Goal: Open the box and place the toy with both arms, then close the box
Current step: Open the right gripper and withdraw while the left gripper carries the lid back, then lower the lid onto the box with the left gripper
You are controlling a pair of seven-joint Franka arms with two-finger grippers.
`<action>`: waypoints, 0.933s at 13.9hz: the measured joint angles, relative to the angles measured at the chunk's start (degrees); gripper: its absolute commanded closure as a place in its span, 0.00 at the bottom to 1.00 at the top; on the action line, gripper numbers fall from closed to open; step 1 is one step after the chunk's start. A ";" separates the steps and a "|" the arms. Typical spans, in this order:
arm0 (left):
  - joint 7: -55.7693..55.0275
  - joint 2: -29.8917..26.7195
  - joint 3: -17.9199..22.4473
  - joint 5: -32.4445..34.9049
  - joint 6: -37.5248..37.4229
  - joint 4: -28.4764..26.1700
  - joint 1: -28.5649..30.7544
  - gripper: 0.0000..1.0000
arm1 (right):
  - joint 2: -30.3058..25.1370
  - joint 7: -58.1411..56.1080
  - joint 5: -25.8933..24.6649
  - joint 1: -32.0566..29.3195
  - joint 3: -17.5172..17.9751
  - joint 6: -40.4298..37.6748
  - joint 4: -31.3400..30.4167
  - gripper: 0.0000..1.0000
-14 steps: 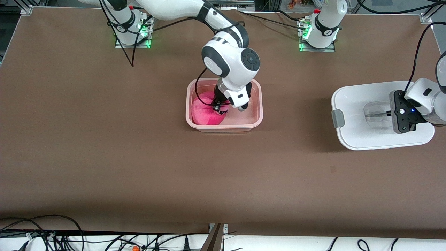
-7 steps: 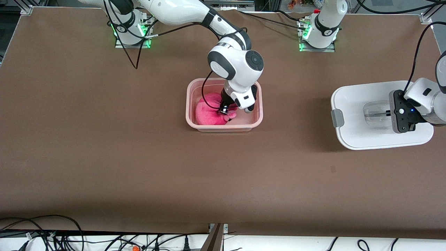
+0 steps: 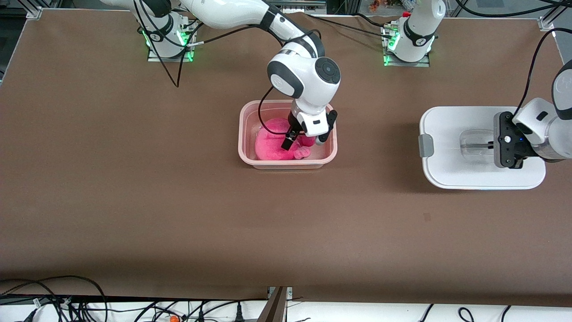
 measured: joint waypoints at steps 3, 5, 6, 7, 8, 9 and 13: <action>-0.03 0.01 -3.55 -1.22 0.10 0.01 -0.24 1.00 | -4.50 0.18 0.09 -2.34 -2.82 -1.41 0.77 0.00; -0.74 0.08 -7.12 -1.51 0.37 -0.01 -0.45 1.00 | -8.62 0.31 1.38 -6.27 -3.23 -2.36 0.97 0.00; -2.50 0.14 -8.97 -1.58 0.94 -0.04 -0.92 1.00 | -10.78 0.53 2.70 -8.08 -3.67 -3.82 0.93 0.00; -4.62 0.25 -10.24 -1.68 1.72 -0.08 -2.03 1.00 | -12.69 0.71 4.95 -9.72 -4.17 -5.17 0.85 0.00; -6.45 0.42 -10.89 -1.76 2.58 -0.10 -4.00 1.00 | -14.41 0.85 7.43 -11.06 -4.77 -6.00 0.45 0.00; -8.50 0.72 -11.09 -1.81 3.71 -0.13 -6.69 1.00 | -16.15 1.13 9.82 -11.94 -5.76 -6.45 -0.56 0.00; -21.81 3.19 -11.47 -1.84 9.66 -0.26 -18.44 1.00 | -25.41 2.60 20.51 -12.63 -15.04 -6.67 -10.16 0.00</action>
